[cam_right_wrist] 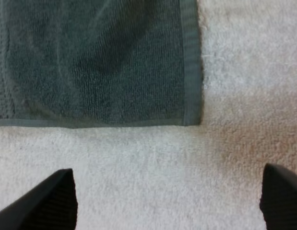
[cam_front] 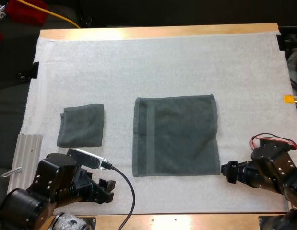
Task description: Pick towel from pile, fold and stack
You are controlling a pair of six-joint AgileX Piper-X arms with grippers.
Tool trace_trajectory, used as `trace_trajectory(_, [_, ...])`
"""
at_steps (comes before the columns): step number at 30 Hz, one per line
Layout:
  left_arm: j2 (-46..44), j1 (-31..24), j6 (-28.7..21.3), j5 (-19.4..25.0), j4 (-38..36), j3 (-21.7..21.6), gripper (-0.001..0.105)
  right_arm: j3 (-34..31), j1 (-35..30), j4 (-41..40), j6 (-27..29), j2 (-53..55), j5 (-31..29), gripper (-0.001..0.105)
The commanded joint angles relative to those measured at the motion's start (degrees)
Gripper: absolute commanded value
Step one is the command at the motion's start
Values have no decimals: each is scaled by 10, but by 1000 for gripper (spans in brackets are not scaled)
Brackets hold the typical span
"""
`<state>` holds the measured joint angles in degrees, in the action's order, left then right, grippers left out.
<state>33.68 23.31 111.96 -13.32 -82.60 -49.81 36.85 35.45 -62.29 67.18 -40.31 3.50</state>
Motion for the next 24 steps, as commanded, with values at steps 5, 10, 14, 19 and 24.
trace_trajectory(5, [-2,2,5,-4,3,6,66,-43,1,53,-17,3,11,75])
trace_trajectory(10, [-2,2,5,-7,3,6,66,-117,-8,169,-95,3,53,75])
trace_trajectory(14, [-2,2,5,-13,2,6,66,-156,-41,233,-139,3,91,75])
trace_trajectory(19, [-2,2,5,-19,2,6,66,-201,-96,281,-160,3,142,75])
trace_trajectory(24, [-2,2,5,-19,2,6,66,-245,-128,324,-171,3,182,75])
